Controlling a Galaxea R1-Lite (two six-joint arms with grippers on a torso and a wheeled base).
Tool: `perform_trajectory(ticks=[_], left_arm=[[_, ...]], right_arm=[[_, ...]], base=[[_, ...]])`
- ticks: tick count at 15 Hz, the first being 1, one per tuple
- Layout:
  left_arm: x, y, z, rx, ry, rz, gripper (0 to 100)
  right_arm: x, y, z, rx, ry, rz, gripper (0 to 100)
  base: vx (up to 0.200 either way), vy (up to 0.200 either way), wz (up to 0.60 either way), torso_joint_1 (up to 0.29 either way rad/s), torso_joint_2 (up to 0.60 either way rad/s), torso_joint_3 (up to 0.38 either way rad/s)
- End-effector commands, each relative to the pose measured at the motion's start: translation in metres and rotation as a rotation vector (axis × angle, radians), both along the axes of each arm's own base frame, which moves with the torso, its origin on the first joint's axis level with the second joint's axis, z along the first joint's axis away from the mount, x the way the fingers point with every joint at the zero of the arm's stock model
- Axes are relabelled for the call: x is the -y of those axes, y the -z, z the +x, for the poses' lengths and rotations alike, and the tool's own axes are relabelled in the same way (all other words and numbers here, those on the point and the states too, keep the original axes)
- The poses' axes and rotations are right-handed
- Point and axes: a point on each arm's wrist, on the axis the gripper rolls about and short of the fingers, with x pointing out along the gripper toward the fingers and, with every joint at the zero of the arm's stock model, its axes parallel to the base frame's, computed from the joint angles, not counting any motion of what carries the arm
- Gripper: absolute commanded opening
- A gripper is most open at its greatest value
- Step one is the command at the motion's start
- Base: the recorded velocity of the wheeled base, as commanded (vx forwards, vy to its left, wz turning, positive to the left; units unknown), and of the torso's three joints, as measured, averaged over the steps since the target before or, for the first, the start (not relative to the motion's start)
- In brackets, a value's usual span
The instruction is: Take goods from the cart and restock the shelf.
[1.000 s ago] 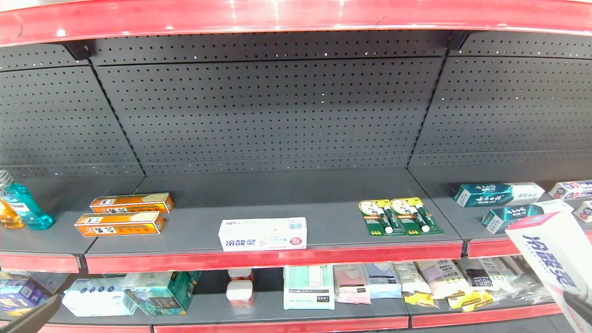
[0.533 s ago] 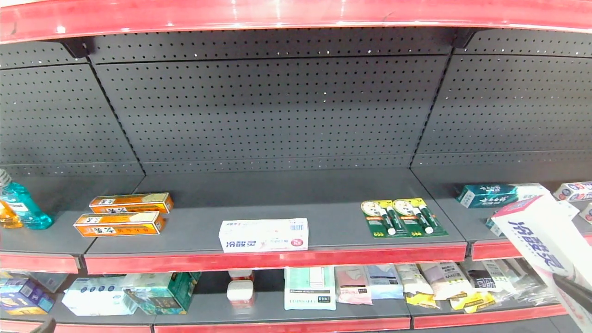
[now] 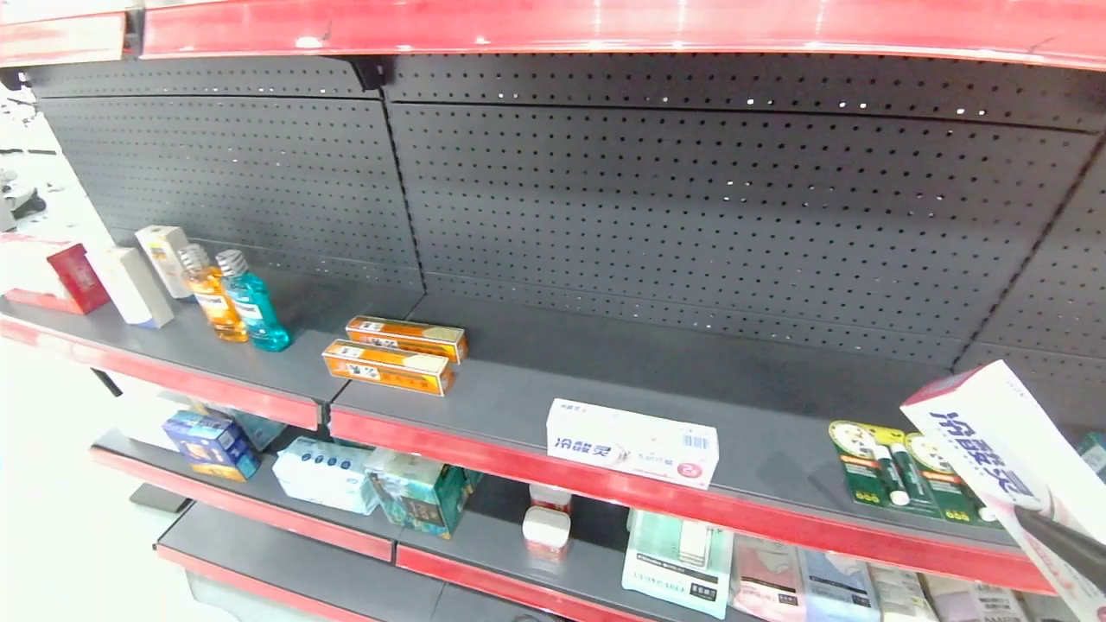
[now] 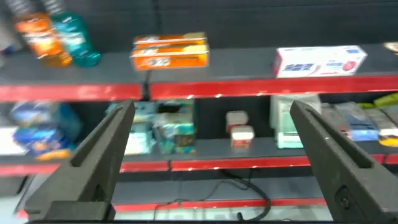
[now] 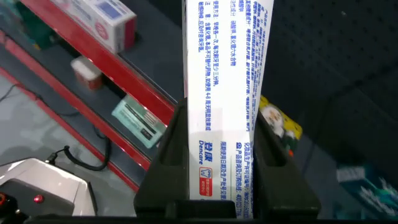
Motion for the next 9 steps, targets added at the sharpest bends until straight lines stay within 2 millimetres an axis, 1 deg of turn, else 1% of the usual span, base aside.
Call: perform_trajectory(ticks=[1, 2, 3, 4, 5, 6, 8, 9], left_arm=[[-0.001, 0.008, -0.006, 0.023, 0.004, -0.003, 100], [-0.002, 0.011, -0.011, 0.048, 0.000, -0.009, 100], [-0.002, 0.011, -0.011, 0.048, 0.000, -0.009, 100], [-0.003, 0.017, -0.012, 0.048, 0.011, -0.025, 100], [-0.003, 0.031, -0.017, 0.059, 0.027, -0.044, 100], [-0.004, 0.039, -0.018, 0.063, 0.015, -0.040, 100], [-0.004, 0.039, -0.018, 0.060, -0.007, -0.046, 100], [-0.004, 0.043, -0.018, 0.034, -0.018, -0.039, 100]], right_arm=[[0.000, -0.004, 0.002, 0.007, 0.000, 0.001, 0], [-0.001, -0.010, 0.009, 0.000, 0.002, 0.004, 0], [-0.001, -0.010, 0.009, 0.000, 0.002, 0.004, 0], [-0.002, -0.012, 0.017, -0.016, 0.002, 0.004, 0], [-0.003, -0.011, 0.030, -0.025, 0.002, 0.003, 0], [-0.005, -0.012, 0.038, -0.020, -0.003, 0.002, 0], [-0.010, -0.014, 0.054, -0.006, -0.031, 0.011, 0], [-0.012, -0.015, 0.062, -0.007, -0.028, 0.028, 0]], base=[[0.000, 0.000, 0.00, 0.000, 0.00, 0.000], [0.000, 0.000, 0.00, 0.000, 0.00, 0.000], [0.000, 0.000, 0.00, 0.000, 0.00, 0.000], [0.000, 0.000, 0.00, 0.000, 0.00, 0.000], [0.000, 0.000, 0.00, 0.000, 0.00, 0.000], [0.000, 0.000, 0.00, 0.000, 0.00, 0.000], [0.000, 0.000, 0.00, 0.000, 0.00, 0.000], [0.000, 0.000, 0.00, 0.000, 0.00, 0.000]])
